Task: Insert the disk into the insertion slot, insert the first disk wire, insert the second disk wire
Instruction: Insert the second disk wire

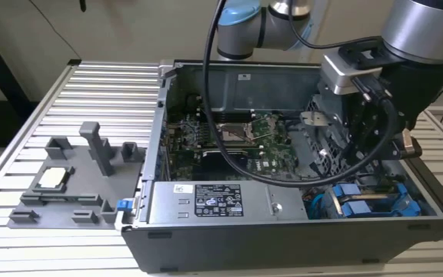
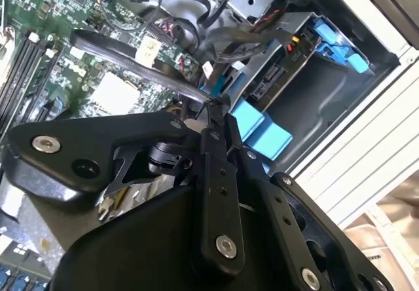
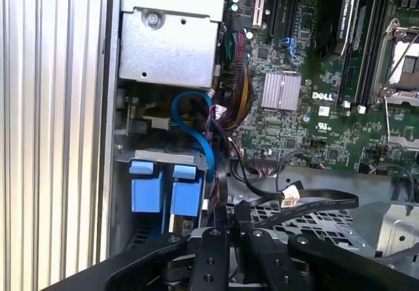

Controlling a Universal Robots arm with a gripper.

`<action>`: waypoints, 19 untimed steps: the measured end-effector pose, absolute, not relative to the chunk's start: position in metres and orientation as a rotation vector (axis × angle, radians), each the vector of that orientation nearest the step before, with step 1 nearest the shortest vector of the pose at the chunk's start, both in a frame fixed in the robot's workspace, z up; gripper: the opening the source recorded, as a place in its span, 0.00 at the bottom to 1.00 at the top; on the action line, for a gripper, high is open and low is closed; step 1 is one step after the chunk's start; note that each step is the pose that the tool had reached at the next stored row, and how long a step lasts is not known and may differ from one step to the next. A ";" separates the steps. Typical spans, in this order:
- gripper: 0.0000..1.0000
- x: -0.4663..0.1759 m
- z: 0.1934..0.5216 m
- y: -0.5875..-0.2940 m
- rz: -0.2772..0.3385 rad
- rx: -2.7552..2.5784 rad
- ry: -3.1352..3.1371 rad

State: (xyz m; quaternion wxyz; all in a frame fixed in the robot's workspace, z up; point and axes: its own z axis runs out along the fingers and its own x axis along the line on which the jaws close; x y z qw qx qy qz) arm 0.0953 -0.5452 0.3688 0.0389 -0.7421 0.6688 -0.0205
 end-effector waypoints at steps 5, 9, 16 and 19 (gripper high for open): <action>0.16 0.100 0.368 -0.556 -0.056 -2.278 2.054; 0.16 0.104 0.368 -0.564 -0.049 -2.281 2.057; 0.16 0.123 0.367 -0.566 -0.007 -2.300 2.074; 0.16 0.131 0.366 -0.566 0.020 -2.312 2.086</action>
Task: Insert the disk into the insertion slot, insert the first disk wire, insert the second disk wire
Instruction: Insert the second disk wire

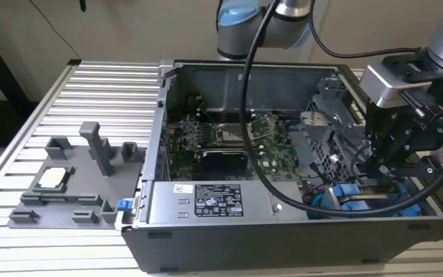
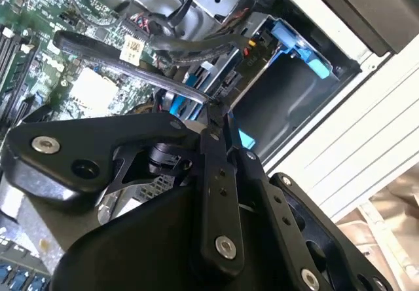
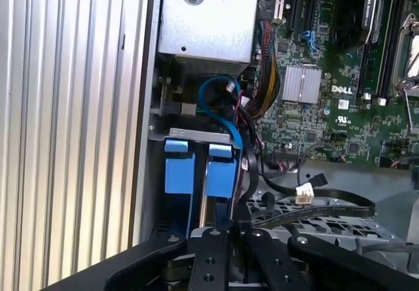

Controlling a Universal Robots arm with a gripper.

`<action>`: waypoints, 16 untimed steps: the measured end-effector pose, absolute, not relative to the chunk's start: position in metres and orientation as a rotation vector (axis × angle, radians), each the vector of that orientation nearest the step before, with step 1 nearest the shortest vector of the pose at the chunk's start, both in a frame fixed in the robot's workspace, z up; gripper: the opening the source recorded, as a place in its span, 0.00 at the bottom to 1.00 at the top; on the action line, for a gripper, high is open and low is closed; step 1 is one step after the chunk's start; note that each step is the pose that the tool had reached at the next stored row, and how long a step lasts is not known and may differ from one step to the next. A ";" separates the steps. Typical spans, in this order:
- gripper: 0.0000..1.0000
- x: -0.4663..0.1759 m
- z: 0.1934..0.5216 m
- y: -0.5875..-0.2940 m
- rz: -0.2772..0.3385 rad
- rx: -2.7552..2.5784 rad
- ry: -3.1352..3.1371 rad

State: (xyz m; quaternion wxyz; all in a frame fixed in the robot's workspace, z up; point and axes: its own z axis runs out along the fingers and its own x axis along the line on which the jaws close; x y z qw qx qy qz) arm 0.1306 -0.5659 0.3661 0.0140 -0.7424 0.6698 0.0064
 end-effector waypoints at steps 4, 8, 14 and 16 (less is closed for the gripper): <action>0.16 0.138 0.365 -0.566 0.052 -2.325 2.099; 0.16 0.140 0.362 -0.566 0.066 -2.316 2.119; 0.16 0.145 0.360 -0.566 0.112 -2.310 2.163; 0.16 0.149 0.359 -0.566 0.135 -2.319 2.172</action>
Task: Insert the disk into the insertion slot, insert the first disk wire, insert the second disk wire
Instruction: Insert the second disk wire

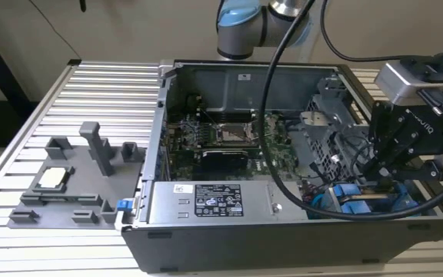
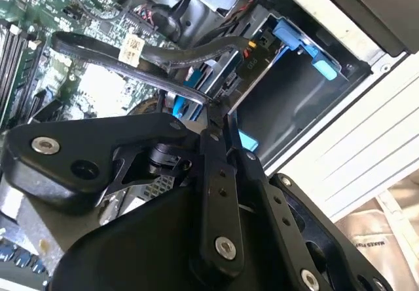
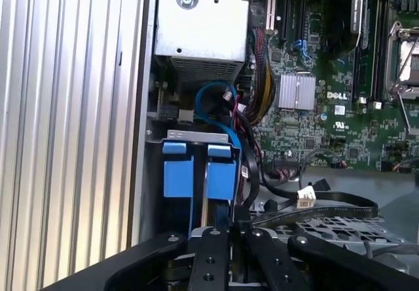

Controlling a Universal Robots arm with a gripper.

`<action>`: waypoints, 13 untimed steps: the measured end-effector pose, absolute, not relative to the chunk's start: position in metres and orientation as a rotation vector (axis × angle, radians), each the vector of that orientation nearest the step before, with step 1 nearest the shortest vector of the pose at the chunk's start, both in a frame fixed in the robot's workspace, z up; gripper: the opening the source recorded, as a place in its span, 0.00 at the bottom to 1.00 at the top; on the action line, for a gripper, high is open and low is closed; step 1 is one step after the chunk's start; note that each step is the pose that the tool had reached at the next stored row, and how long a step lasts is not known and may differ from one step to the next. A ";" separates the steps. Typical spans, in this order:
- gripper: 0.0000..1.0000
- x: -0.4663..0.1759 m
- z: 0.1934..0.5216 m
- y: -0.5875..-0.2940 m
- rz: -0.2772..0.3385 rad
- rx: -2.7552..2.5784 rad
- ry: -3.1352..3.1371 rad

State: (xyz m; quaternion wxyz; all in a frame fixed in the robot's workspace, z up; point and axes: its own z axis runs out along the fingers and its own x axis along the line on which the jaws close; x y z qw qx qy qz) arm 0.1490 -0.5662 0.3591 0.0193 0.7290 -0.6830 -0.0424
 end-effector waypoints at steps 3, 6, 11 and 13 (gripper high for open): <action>0.16 0.152 0.357 -0.566 -0.134 2.261 -2.119; 0.16 0.153 0.355 -0.567 -0.134 2.259 -2.121; 0.16 0.153 0.350 -0.567 -0.134 2.256 -2.124; 0.16 0.154 0.348 -0.567 -0.134 2.256 -2.125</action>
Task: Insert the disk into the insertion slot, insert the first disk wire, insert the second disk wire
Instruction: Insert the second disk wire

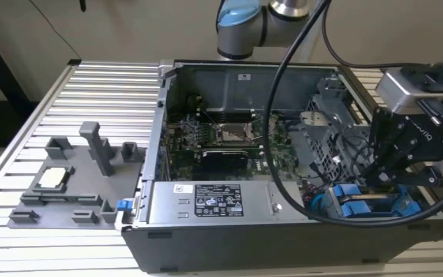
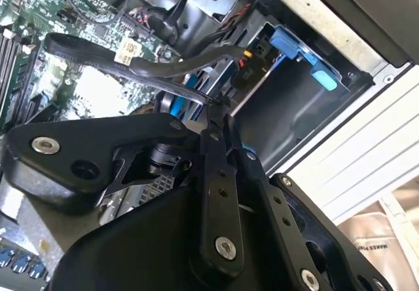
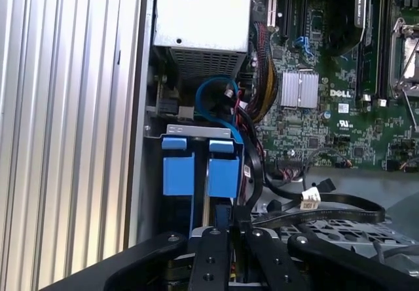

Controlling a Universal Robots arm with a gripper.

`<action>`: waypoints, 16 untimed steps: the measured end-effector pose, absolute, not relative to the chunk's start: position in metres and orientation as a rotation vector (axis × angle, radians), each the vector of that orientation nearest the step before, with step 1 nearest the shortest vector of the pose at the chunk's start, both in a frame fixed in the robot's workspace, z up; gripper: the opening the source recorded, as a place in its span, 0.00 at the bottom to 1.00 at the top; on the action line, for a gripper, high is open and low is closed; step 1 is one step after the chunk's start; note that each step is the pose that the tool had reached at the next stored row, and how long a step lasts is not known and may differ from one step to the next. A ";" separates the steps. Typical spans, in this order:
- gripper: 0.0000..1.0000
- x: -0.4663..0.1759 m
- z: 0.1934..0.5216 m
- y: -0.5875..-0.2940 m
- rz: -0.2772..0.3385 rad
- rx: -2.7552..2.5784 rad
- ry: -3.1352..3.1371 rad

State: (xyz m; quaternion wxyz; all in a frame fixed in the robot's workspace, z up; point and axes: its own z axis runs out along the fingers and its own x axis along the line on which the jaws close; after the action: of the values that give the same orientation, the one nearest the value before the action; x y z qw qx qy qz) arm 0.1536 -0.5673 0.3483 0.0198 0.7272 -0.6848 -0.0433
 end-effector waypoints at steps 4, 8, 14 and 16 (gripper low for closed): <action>0.16 0.156 0.346 -0.568 -0.134 2.256 -2.125; 0.16 0.156 0.346 -0.568 -0.135 2.257 -2.125; 0.16 0.156 0.344 -0.568 -0.117 2.266 -2.133; 0.16 0.156 0.344 -0.567 -0.115 2.266 -2.134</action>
State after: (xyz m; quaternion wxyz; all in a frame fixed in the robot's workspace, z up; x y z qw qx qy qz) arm 0.1558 -0.5675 0.3440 0.0133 0.7275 -0.6850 -0.0369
